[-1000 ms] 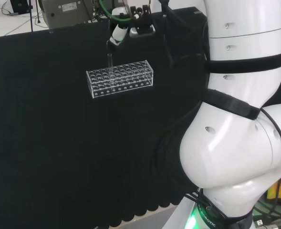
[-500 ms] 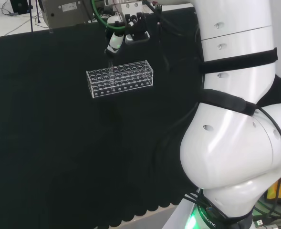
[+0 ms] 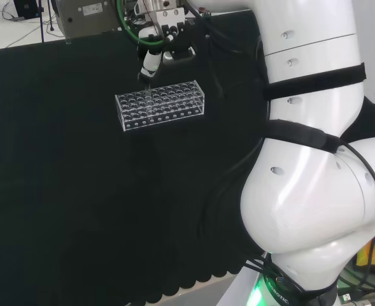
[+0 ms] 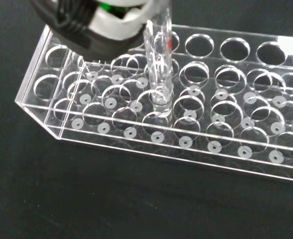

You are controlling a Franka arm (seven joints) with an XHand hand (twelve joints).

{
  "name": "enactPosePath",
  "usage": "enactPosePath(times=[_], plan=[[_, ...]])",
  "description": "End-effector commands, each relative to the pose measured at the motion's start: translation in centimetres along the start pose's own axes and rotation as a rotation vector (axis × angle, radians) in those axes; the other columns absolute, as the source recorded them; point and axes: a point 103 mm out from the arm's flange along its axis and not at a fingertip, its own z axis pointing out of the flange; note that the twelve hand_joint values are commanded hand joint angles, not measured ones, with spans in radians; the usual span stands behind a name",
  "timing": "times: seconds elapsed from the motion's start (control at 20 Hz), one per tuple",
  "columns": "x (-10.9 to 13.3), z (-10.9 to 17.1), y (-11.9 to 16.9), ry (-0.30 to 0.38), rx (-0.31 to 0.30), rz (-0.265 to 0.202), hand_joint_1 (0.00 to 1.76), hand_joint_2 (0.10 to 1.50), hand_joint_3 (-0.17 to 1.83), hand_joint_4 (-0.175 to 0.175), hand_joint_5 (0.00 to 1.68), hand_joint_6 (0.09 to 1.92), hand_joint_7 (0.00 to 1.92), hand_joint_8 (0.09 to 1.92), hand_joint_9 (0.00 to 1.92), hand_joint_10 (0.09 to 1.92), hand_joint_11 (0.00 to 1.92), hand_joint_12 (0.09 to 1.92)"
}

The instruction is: Pick up the test tube.

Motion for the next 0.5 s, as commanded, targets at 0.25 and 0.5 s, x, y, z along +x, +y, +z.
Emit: enactPosePath(times=[0.25,0.5], plan=[[1.32,1.09,0.41,0.004,-0.02,-0.016,1.09,0.68,0.7,-0.164,0.8,0.89,1.12,0.82,0.94,0.71,0.57,1.38],[1.42,1.12,0.53,-0.007,-0.028,-0.012,1.11,0.86,0.44,-0.117,0.93,0.97,1.19,0.8,1.0,0.69,0.61,1.37]])
